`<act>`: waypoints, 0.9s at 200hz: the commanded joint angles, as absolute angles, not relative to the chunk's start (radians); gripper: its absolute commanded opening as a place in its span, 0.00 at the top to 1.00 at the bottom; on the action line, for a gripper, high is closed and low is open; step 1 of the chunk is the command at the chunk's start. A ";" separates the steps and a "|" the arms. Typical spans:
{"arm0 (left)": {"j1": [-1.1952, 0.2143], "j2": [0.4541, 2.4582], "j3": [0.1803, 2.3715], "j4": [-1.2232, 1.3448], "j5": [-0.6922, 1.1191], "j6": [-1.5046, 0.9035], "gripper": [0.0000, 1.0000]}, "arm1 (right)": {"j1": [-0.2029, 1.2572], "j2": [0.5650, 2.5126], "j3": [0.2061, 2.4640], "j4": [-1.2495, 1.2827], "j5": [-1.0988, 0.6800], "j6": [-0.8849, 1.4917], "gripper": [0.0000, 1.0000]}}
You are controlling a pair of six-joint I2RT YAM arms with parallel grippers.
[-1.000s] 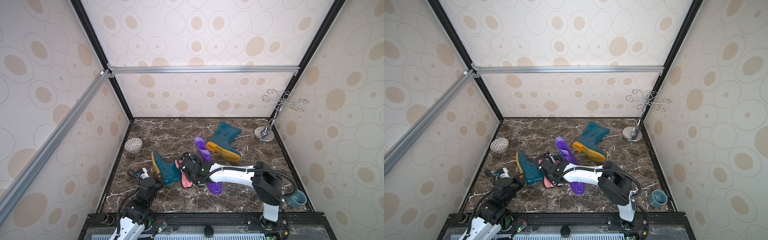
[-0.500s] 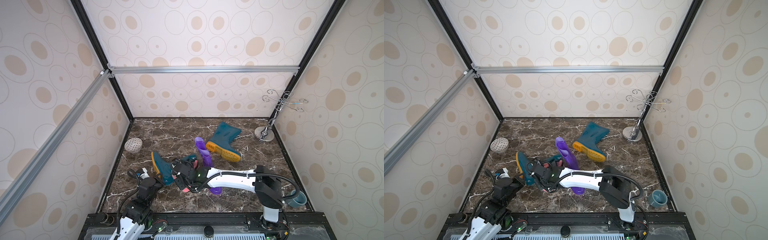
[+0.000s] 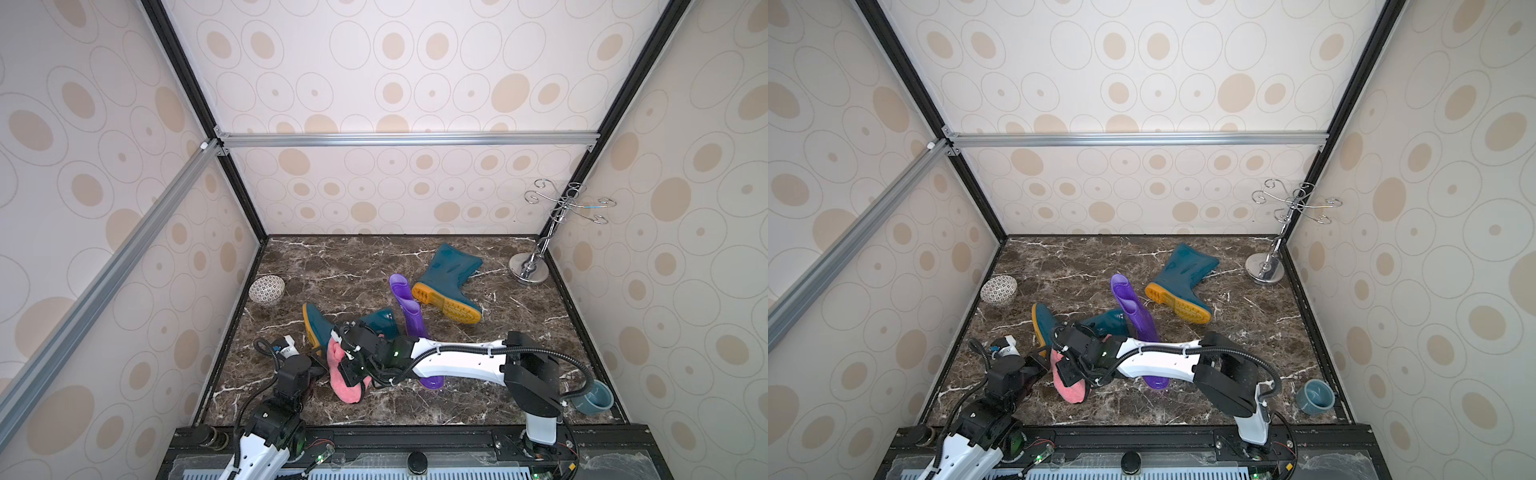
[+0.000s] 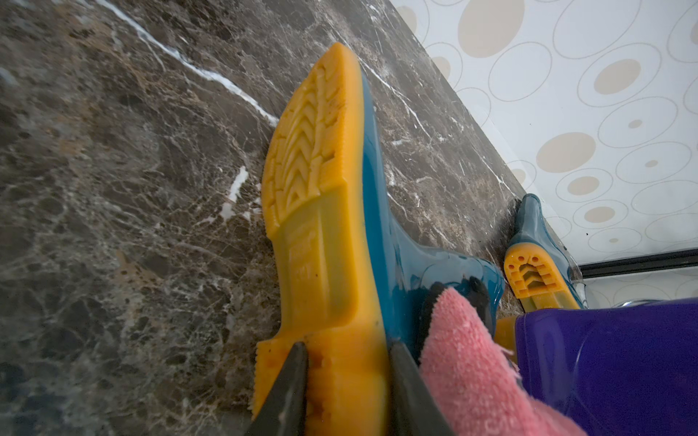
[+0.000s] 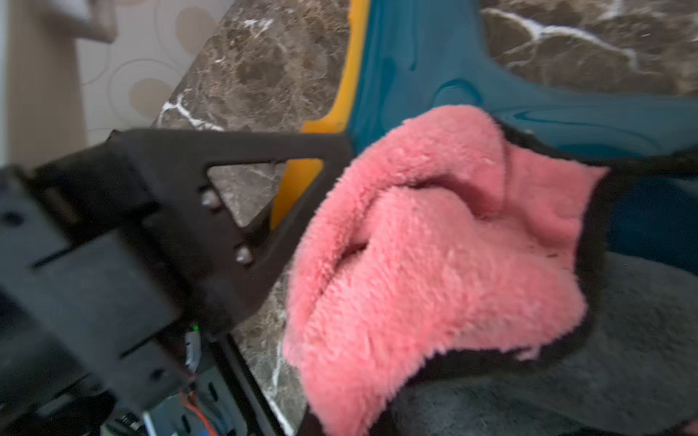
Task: Wipe the rubber boots with a cloth
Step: Wipe the dirt off the rubber boot.
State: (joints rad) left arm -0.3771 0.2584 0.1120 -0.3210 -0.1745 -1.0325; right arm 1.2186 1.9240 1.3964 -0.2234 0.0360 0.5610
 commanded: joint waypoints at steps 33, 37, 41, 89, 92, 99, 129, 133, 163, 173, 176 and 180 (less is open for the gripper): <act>-0.379 0.244 0.026 -0.411 -0.203 -1.053 1.00 | 1.183 1.889 1.321 -0.377 0.456 0.504 1.00; -0.379 0.245 0.026 -0.410 -0.204 -1.053 1.00 | 1.181 1.887 1.312 -0.379 0.463 0.502 1.00; -0.378 0.245 0.026 -0.410 -0.203 -1.053 1.00 | 1.178 1.884 1.306 -0.383 0.468 0.503 1.00; -0.378 0.253 0.028 -0.407 -0.204 -1.054 1.00 | 1.148 1.842 1.302 -0.420 0.440 0.477 1.00; -0.377 0.253 0.028 -0.407 -0.204 -1.054 1.00 | 1.148 1.842 1.306 -0.417 0.440 0.472 1.00; -0.378 0.256 0.028 -0.407 -0.204 -1.054 1.00 | 1.147 1.849 1.309 -0.406 0.446 0.460 1.00; -0.379 0.253 0.028 -0.407 -0.203 -1.053 1.00 | 1.137 1.950 1.383 -0.389 0.342 0.463 1.00; -0.379 0.252 0.028 -0.407 -0.204 -1.052 1.00 | 1.139 1.960 1.399 -0.383 0.307 0.463 1.00; -0.378 0.253 0.028 -0.407 -0.202 -1.054 1.00 | 1.180 1.957 1.448 -0.277 0.142 0.468 1.00; -0.379 0.252 0.028 -0.407 -0.202 -1.053 1.00 | 1.197 1.939 1.454 -0.249 0.103 0.465 1.00; -0.380 0.252 0.028 -0.407 -0.202 -1.053 1.00 | 1.201 1.932 1.455 -0.241 0.091 0.467 1.00; -0.379 0.252 0.028 -0.408 -0.204 -1.052 1.00 | 1.206 1.925 1.455 -0.229 0.073 0.470 1.00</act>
